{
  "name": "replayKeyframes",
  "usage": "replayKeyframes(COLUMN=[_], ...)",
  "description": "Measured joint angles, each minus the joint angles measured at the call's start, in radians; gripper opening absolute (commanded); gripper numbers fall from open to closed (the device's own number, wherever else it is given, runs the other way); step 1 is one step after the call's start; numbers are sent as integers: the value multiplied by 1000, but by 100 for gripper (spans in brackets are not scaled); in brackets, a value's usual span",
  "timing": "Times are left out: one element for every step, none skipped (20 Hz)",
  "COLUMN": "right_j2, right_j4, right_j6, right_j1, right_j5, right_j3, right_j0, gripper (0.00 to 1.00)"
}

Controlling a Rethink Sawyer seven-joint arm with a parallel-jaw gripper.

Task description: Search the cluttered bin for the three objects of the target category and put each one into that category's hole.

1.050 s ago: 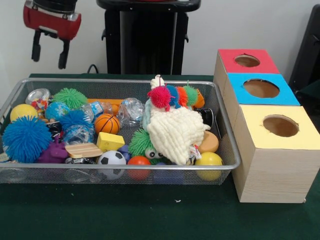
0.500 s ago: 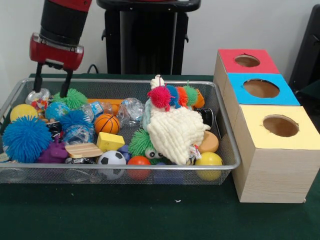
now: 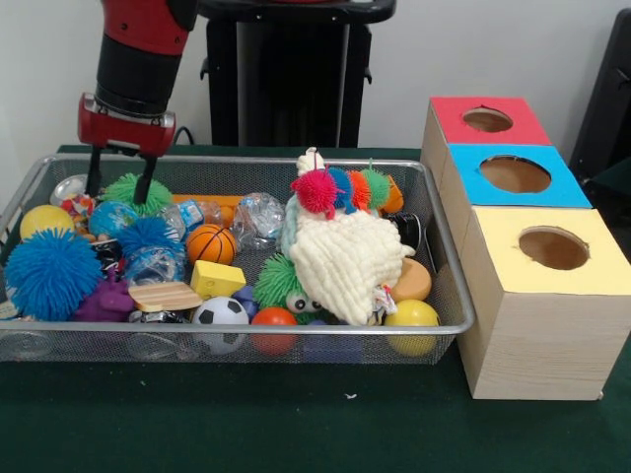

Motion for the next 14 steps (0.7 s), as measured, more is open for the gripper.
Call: replayKeyframes(right_j2=[-3,-4,-8,-8,-8,-8,-7,-6,-4,-2,-1,1,1,1], right_j4=[0,0,0,0,0,0,0,0,0,0,0,0,-1,-3], right_j6=[0,0,0,0,0,0,0,0,0,0,0,0,0,0], right_j1=[0,0,-1,-2,-2,-2,-2,-2,-1,-1,-1,-1,-1,-1], right_j5=[0,0,0,0,0,0,0,0,0,0,0,0,0,0], right_j3=[3,4,13,17,21,28,32,35,42,49,52,56,58,58], right_j0=[0,0,-4,-8,-13,-25,-32,-39,-60,-79,-92,-105,-121,-129], gripper=[100,100,100,100,100,100,100,100,100,100,100,100,100,100])
